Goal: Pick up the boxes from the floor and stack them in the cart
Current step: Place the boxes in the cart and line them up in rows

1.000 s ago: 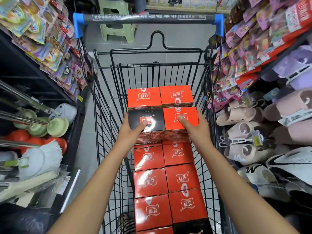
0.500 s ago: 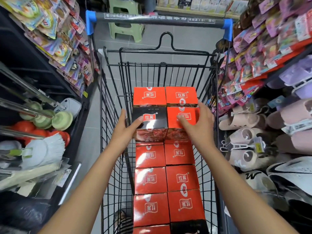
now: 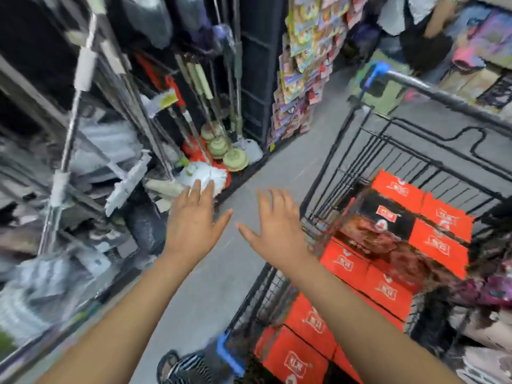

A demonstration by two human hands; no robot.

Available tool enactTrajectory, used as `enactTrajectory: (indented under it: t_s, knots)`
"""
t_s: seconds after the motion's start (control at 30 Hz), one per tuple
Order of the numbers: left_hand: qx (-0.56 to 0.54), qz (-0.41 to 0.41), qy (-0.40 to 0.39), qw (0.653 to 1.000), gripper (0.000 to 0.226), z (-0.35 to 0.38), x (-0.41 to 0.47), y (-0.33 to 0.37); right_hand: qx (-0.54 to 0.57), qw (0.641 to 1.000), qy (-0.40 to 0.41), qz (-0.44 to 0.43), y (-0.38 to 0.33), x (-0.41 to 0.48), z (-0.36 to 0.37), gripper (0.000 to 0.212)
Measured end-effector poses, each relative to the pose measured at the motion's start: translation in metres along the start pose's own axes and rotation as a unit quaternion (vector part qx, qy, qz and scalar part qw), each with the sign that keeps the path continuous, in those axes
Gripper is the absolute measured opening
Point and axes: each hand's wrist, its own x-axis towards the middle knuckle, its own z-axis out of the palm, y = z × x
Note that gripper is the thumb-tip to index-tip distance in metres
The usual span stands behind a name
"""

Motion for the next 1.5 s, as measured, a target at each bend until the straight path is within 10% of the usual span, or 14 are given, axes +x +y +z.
enactTrajectory:
  t_s: [0.4, 0.73, 1.5]
  knots:
    - [0.094, -0.292, 0.023, 0.952, 0.076, -0.086, -0.265, -0.288, -0.065, 0.935, -0.169, -0.305, -0.345, -0.054, 0.087, 0.075]
    - [0.061, -0.542, 0.092, 0.833, 0.077, -0.108, -0.556, -0.457, -0.066, 0.799, -0.267, -0.535, -0.632, -0.228, 0.182, 0.072]
    - [-0.067, -0.931, 0.093, 0.347, 0.071, -0.058, -0.986, -0.592, -0.176, 0.344, -0.361, -0.849, -1.05, -0.637, 0.338, 0.076]
